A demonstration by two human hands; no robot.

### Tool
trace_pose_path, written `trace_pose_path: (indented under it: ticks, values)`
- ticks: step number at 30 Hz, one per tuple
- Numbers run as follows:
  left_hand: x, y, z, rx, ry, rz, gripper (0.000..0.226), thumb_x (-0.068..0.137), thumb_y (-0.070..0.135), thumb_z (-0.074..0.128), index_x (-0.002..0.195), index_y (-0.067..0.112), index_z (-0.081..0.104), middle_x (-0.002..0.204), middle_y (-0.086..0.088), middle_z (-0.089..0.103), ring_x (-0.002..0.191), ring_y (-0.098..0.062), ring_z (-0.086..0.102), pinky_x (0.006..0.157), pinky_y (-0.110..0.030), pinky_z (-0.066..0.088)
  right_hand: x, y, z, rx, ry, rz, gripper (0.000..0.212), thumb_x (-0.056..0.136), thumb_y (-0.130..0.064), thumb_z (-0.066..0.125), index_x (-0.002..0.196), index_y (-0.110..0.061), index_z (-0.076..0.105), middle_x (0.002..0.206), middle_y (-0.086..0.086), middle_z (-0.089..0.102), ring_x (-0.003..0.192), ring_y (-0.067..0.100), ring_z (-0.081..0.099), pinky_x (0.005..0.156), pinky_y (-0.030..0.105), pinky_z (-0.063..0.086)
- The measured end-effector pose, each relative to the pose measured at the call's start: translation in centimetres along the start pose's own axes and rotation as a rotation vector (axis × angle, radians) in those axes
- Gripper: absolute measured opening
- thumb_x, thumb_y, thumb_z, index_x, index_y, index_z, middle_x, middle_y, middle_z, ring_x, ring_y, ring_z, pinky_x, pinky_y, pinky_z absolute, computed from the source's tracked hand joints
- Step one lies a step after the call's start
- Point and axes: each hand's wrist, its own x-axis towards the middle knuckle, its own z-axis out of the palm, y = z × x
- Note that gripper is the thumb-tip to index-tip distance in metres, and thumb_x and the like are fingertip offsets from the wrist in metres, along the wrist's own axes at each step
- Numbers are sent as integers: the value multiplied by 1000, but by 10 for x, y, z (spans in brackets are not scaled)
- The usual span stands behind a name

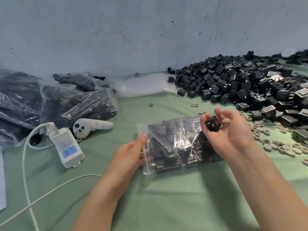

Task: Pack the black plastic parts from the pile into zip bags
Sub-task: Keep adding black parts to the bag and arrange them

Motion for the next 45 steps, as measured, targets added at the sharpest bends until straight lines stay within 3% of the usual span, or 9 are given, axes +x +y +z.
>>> trace_pose_path:
  ticks: [3,8,12,21,26,31,33,38,45]
  values:
    - [-2,-7,0,289,59,103,25,92,38,65,92,14,74,87,-2,77,81,-16,71,76,-25,53,0,1,0,-24,-7,2,13,95,-9,48,106,-6,55,116,19,46,97,24,52,77,31,59]
    - [0,-5,3,210,150,138,15,93,25,67,85,13,71,64,4,71,57,-9,65,61,-22,53,-1,-1,0,-60,-5,1,14,96,-11,48,107,-7,57,116,19,46,97,24,52,73,29,59]
    - [1,-6,5,216,119,162,8,97,19,62,96,13,67,81,6,77,63,-7,66,74,-34,57,-3,-2,2,-159,14,-59,17,98,-11,48,110,-6,58,112,17,48,98,25,55,77,30,59]
    - [-1,0,10,10,2,122,8,102,11,49,98,10,56,97,-9,76,70,-18,72,62,-25,58,-4,10,1,-823,-66,-314,25,91,-7,53,107,-25,61,96,1,58,85,11,61,97,36,53]
    - [2,3,11,71,-86,107,11,106,16,41,99,11,48,99,-9,77,78,-19,73,65,-24,57,-2,19,-7,-1024,-162,-368,29,93,-13,57,111,-35,59,74,-11,55,70,12,49,54,17,40]
    - [5,2,10,24,-118,47,11,106,24,42,98,16,46,98,-6,77,76,-13,66,70,-26,53,-2,25,-8,-1118,-244,-429,21,97,-27,61,115,-36,55,93,4,67,79,19,67,76,29,57]
    - [6,4,11,40,-53,44,13,105,28,45,102,16,49,96,-3,78,75,-12,65,64,-24,49,-3,25,-8,-1130,-274,-441,24,95,-35,65,117,-36,55,98,5,69,88,16,71,86,39,58]
    - [2,15,3,148,498,408,10,100,29,52,109,27,55,91,6,66,71,-12,61,67,-31,50,-12,31,-2,-1178,-439,-502,43,83,-59,64,122,-41,56,103,-17,71,94,3,68,76,13,49]
    - [-28,28,33,-253,-86,244,31,100,30,46,118,8,59,82,0,72,67,-14,62,59,-24,50,-28,74,4,-1288,-602,-644,35,92,-49,62,125,-40,56,109,-17,69,106,5,63,90,19,46]
